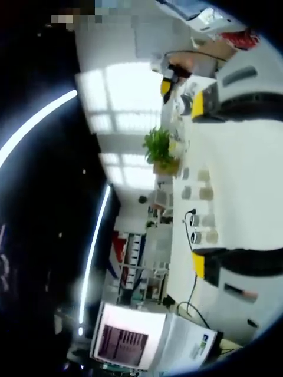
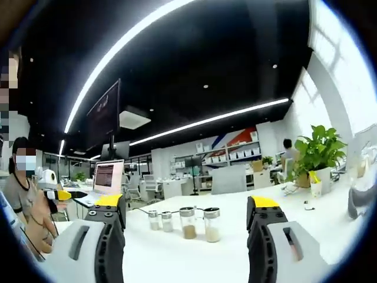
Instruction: Rotate the seasoning bottle until the label or dispensing opening points toward the visible target arrow and the bottle remains upright within the marked orientation range
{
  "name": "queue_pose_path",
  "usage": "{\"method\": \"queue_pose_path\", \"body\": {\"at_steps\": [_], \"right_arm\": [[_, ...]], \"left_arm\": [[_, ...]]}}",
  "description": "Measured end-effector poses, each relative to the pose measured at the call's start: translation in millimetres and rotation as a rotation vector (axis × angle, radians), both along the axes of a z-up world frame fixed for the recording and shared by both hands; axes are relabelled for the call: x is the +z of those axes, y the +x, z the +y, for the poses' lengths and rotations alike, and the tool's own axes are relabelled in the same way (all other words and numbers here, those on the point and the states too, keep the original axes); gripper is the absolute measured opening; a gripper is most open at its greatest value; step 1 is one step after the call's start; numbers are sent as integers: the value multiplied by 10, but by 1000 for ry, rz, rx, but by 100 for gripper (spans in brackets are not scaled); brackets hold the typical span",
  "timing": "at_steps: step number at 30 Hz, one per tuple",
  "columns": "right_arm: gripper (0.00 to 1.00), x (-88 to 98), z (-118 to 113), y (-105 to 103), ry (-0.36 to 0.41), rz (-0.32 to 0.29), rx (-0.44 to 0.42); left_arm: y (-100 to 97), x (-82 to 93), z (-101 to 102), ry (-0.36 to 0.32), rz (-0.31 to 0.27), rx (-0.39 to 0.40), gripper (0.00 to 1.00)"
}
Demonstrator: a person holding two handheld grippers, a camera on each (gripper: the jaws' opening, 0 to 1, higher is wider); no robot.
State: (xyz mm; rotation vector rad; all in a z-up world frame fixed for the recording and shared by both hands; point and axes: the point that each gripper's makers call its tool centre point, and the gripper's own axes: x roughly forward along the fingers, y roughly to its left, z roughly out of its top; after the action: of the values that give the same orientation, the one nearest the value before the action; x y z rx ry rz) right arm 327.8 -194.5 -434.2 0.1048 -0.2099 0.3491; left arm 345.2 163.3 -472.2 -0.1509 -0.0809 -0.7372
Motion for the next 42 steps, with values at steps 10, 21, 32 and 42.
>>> {"method": "queue_pose_path", "body": {"at_steps": [10,21,32,42], "right_arm": [[84,234,150,471,-97,54,11],[81,110,683,1124,-199,148,113],[76,-172,1026,1664,-202,223,114],[68,-510,1301,2074,-204,278,82]], "left_arm": [[50,-59,33,26,16,21,93],[-3,-87,9,121,-8,6,97],[7,-25,173,86,-11,33,95],[66,-20,261,70,-3,55,93]]}}
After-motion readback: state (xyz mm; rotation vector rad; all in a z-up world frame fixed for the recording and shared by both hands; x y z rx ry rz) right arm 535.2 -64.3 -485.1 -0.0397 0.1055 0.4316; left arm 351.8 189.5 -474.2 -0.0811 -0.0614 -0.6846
